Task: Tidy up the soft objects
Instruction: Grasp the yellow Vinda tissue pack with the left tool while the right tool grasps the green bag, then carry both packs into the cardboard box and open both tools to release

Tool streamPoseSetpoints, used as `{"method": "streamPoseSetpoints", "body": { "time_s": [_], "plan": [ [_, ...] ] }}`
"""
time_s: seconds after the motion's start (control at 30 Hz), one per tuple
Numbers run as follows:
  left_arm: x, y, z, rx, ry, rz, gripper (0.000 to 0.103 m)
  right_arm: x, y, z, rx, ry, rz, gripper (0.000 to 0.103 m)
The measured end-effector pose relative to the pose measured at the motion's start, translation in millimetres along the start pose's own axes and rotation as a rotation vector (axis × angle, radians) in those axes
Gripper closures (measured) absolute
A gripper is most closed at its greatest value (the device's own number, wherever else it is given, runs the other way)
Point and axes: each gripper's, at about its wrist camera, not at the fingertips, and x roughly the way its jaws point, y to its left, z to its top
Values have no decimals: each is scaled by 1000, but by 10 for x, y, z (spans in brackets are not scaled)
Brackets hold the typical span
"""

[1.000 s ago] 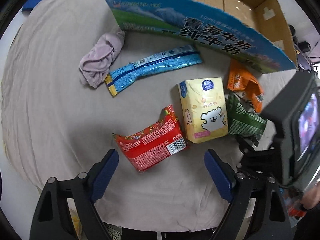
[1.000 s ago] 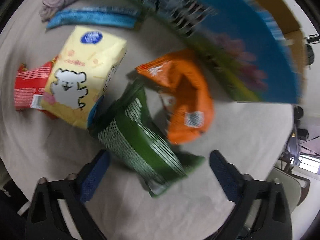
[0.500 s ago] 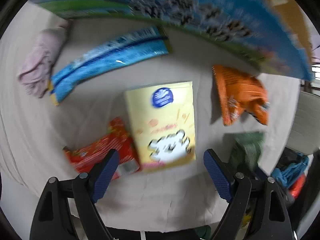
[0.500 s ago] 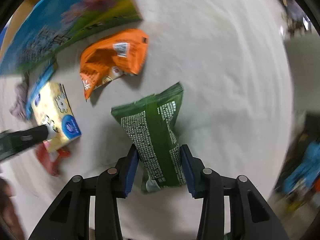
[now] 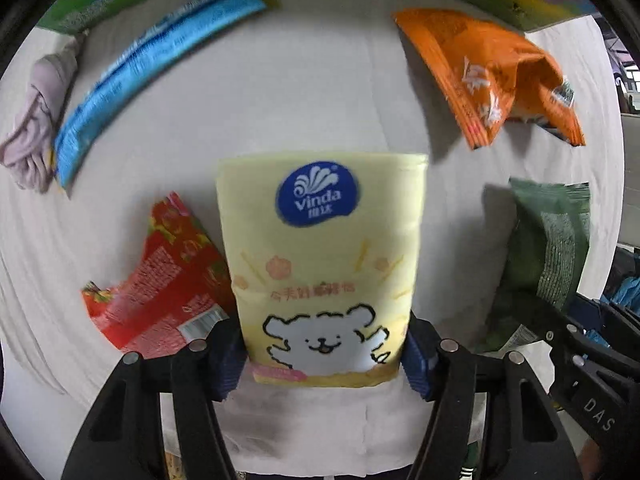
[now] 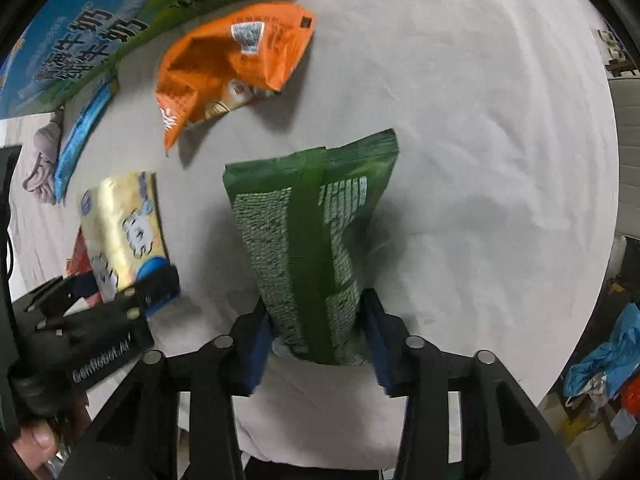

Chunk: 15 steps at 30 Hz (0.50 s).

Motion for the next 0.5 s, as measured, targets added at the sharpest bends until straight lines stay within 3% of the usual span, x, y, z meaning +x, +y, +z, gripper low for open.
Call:
{"method": "streamPoseSetpoints", "body": {
  "time_s": [0.17, 0.5],
  "plan": [
    [125, 197, -37, -133, -41, -148, 40, 137, 3, -86, 7, -22, 0, 66],
    [-503, -45, -666, -97, -218, -51, 41, -118, 58, -351, -42, -81, 49, 69]
  ]
}}
